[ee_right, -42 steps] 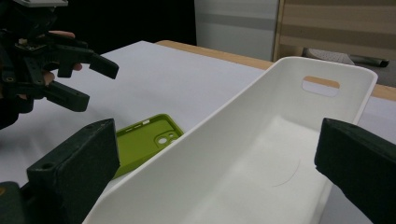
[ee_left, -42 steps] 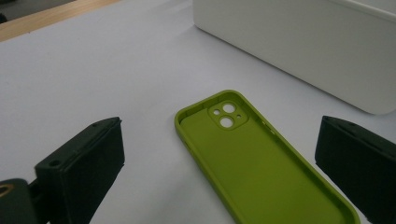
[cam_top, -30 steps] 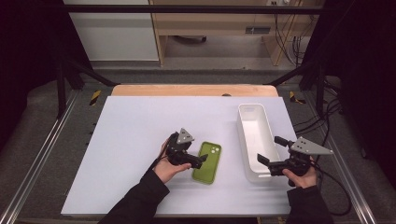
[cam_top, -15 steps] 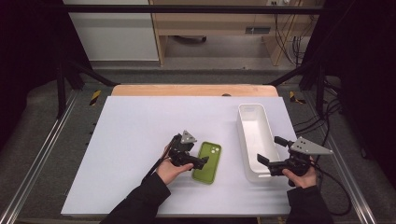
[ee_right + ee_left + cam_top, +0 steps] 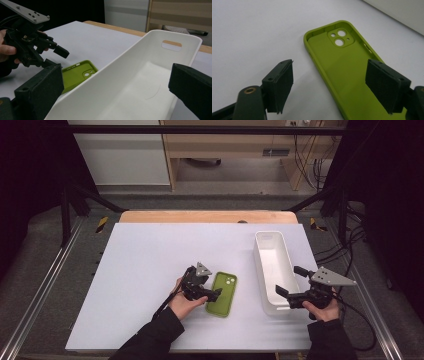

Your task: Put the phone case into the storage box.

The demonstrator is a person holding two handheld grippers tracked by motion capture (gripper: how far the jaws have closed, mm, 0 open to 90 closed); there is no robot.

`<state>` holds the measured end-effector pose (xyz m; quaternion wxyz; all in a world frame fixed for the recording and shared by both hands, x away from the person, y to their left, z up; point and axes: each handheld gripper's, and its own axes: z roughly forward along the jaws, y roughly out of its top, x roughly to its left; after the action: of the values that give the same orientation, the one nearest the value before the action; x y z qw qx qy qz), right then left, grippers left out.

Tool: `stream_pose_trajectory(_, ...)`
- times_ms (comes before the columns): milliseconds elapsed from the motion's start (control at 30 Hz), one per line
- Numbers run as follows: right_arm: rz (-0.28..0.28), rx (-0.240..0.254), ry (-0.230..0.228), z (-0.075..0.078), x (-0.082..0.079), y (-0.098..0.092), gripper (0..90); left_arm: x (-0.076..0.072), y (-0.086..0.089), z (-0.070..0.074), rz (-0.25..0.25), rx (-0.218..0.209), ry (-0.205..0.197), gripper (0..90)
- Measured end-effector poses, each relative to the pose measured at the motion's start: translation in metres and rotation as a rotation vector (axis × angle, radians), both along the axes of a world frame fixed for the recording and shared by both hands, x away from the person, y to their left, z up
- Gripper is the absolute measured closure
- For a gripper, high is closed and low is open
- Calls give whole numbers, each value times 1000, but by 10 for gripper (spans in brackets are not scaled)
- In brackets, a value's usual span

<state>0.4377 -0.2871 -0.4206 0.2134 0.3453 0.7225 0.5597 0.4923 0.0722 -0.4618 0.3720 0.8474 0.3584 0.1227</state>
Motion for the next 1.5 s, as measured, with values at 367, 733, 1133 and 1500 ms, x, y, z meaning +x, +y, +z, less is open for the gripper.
stream_pose_trajectory(367,0,-3,2,0,0,0,5,-2,-1,-5,2,29,23,397)
stream_pose_trajectory(733,-1,-2,3,0,0,0,5,-4,-2,-6,7,51,35,561)
stream_pose_trajectory(1133,-3,-1,-2,1,0,-1,5,-4,-4,-8,19,56,49,659)
stream_pose_trajectory(1500,-2,0,-2,1,0,-1,5,-4,-5,-7,32,49,80,721)
